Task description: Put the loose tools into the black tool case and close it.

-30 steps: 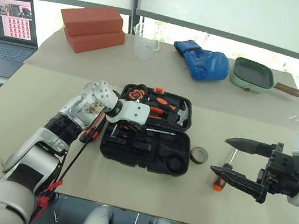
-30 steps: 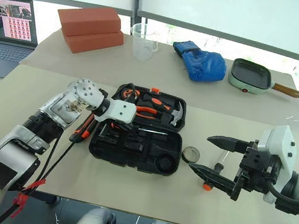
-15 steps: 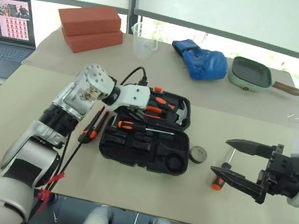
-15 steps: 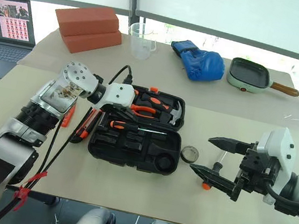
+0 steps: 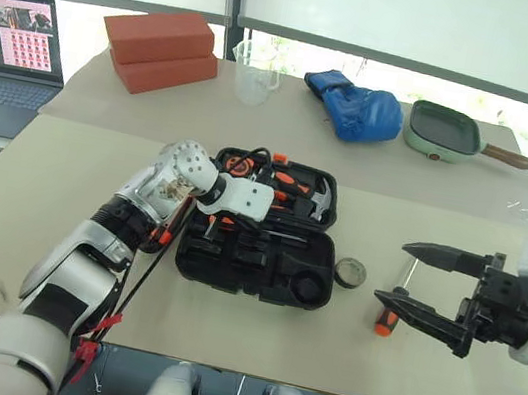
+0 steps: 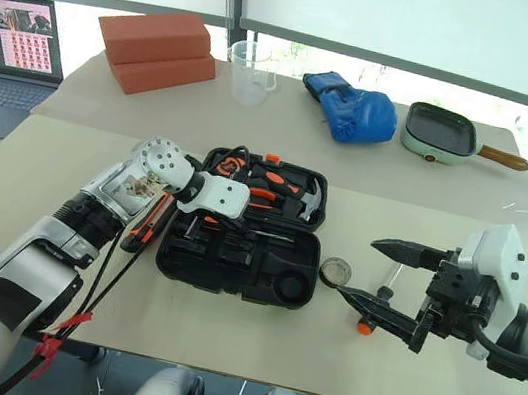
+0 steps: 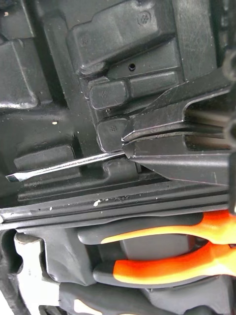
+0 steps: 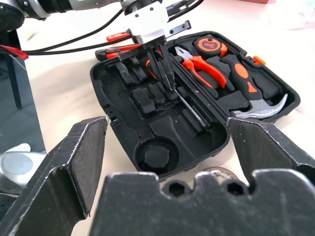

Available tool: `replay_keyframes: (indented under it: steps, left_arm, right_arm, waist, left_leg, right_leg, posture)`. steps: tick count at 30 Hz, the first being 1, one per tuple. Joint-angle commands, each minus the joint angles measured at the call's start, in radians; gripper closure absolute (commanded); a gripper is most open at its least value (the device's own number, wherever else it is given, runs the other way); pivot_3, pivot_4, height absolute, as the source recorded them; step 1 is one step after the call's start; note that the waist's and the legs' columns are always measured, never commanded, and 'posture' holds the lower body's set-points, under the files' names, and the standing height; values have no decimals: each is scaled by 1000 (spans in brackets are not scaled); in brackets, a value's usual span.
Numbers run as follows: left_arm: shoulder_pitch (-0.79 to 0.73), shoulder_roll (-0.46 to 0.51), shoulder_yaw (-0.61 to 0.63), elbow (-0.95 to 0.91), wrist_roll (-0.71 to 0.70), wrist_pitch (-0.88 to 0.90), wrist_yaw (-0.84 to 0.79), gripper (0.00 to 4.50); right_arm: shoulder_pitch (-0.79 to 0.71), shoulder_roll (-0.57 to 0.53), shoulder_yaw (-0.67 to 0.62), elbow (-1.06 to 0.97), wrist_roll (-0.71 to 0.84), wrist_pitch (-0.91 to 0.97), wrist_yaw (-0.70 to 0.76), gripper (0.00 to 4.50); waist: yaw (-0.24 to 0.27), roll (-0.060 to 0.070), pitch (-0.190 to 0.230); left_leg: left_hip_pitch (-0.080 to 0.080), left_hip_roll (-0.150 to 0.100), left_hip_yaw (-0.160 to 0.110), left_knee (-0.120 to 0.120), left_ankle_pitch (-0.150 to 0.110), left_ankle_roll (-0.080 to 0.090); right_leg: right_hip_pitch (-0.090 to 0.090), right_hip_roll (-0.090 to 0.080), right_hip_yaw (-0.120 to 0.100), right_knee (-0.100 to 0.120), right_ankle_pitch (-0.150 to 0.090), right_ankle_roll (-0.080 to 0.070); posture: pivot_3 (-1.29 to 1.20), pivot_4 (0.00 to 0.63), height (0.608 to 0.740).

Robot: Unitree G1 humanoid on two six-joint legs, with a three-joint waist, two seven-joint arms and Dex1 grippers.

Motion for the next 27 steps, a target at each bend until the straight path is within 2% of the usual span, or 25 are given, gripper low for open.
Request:
replay_keyframes:
  steps: [1, 4, 7, 9, 12, 17, 22, 27]
  left_arm:
    - [-2, -9, -44, 77, 66, -50, 30, 4401]
    - [-29, -13, -31, 120, 69, -68, 51, 4401]
    - [-25, -4, 98, 24, -89, 58, 3, 4401]
    - [3, 17, 189, -91, -219, 214, -45, 4401]
    - [69, 92, 273, -298, -362, 439, -113, 3664]
    - [171, 205, 359, -573, -614, 771, -190, 1858]
    - [188, 171, 373, -643, -766, 924, -167, 87]
    - [198, 150, 362, -684, -837, 945, -177, 87]
  right_arm:
    - [-3, 5, -27, -15, 11, -14, -13, 0]
    - [-2, 7, -22, -13, -1, -20, -18, 0]
    - [26, 31, -13, -8, -58, -39, -47, 0]
    - [52, 60, -2, 0, -116, -44, -96, 0]
    - [105, 119, -29, 15, -163, -15, -187, 0]
    - [292, 254, -220, -39, -102, 55, -282, 0]
    - [526, 391, -305, -191, -34, 95, -362, 0]
    - [666, 518, -244, -319, 0, 72, -466, 0]
  waist:
    - [1, 0, 0]
    - [5, 0, 0]
    - [3, 0, 0]
    - [-4, 0, 0]
    - [-9, 1, 0]
    - [-4, 5, 0]
    - [9, 5, 0]
    - [-11, 7, -1]
  left_leg:
    - [0, 0, 0, 0, 0, 0]
    - [1, 0, 0, 1, 0, 0]
    - [1, 0, 0, 2, 0, 0]
    - [-1, 1, 0, 2, 0, 0]
    - [-3, 2, -1, 2, 0, 0]
    - [-2, 2, -1, 2, 0, 0]
    - [-1, 1, -3, 3, 0, 0]
    - [0, 1, -4, 2, 0, 0]
  right_leg:
    - [0, 0, 0, 0, 0, 0]
    - [1, 0, 0, 0, 0, 0]
    - [2, 0, 0, 1, 0, 0]
    - [-1, 0, 0, 2, 0, 0]
    - [-4, 0, 0, 3, 0, 0]
    - [-2, -1, 0, 4, -2, 1]
    - [1, -1, 0, 3, -3, 2]
    - [1, 0, 1, 4, -4, 0]
  posture:
    - [0, 150, 738]
    - [0, 150, 738]
    - [0, 150, 738]
    - [0, 150, 738]
    - [0, 150, 738]
    - [0, 150, 738]
    - [0, 150, 738]
    - [0, 150, 738]
